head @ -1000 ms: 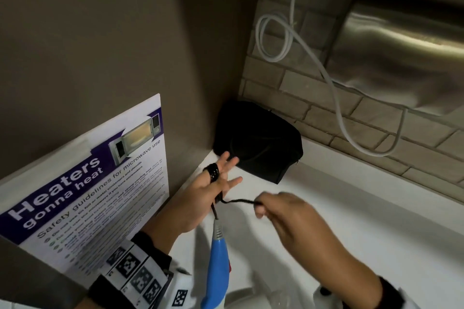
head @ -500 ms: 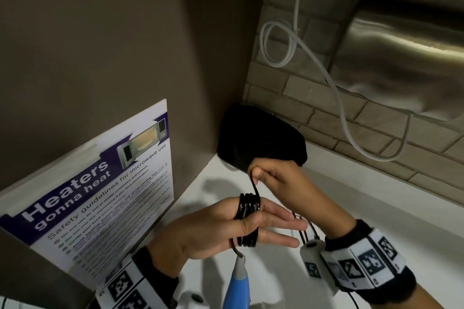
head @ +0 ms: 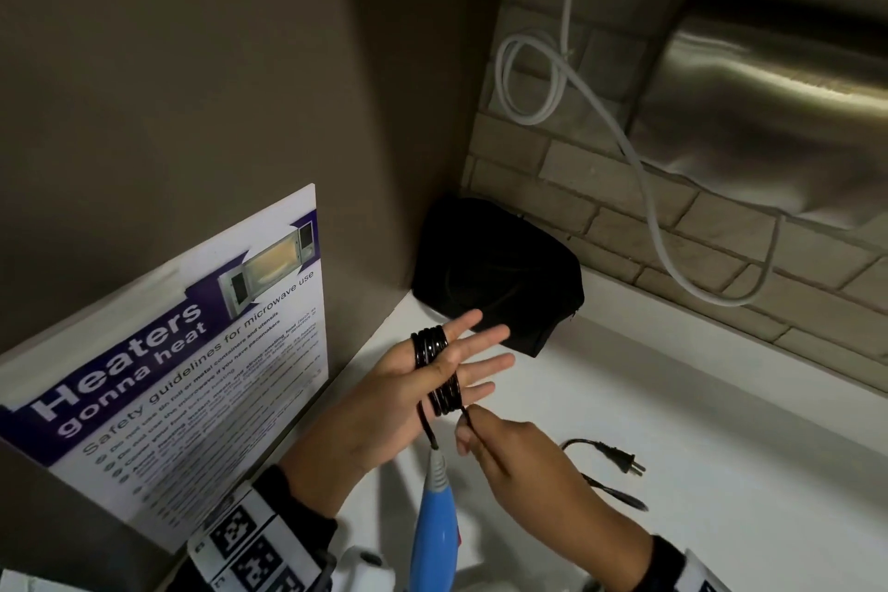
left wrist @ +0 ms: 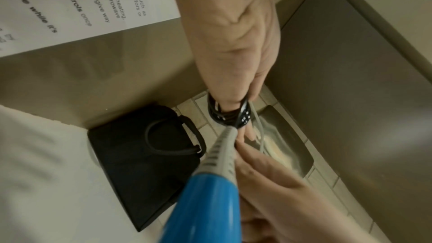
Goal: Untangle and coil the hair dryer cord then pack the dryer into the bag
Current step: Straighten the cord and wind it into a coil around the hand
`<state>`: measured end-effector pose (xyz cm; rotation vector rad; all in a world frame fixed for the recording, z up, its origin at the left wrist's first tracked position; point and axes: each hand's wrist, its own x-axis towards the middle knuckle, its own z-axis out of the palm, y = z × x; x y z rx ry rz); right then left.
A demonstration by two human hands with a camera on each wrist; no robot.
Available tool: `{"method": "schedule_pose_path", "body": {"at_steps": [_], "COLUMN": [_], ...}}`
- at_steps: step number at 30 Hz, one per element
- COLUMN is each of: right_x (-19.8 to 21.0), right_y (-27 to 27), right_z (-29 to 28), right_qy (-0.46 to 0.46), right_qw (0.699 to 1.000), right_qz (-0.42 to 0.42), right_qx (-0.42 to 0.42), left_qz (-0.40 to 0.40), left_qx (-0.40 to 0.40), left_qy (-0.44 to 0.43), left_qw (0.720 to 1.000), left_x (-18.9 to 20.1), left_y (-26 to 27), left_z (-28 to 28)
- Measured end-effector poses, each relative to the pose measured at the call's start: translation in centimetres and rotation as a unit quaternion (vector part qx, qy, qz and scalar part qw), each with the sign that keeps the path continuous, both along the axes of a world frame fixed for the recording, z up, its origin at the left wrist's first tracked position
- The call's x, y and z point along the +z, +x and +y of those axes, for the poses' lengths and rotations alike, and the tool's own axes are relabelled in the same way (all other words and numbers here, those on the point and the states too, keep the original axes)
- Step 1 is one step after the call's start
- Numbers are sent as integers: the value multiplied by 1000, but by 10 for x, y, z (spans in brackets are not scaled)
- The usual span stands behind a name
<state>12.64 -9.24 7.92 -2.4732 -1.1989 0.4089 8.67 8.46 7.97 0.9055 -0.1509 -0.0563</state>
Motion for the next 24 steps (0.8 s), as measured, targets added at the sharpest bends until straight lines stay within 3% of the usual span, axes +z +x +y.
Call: {"method": "schedule_pose_path", "body": {"at_steps": [3, 7, 10, 15, 24], "right_x": [-6, 4, 8, 34, 69], "right_y": [-11, -21, -29, -14, 30], "right_z": [3, -9, -11, -6, 21], "right_qy": [20, -28, -3, 19, 164], "right_qw": [999, 999, 998, 989, 983], "right_qz": [-13, -21, -37, -144, -89], "right_qx": [28, 33, 41, 13, -5], "left_qz": [25, 71, 86, 84, 5], "left_qx": [49, 118, 123, 58, -142], "left_qy": [-9, 14, 44, 127, 82], "left_qw": [998, 990, 988, 987, 986], "left_x": [-4, -14, -19, -17, 11], "left_y": [5, 11, 10, 4, -14], "left_z": [2, 6, 7, -2, -2]}}
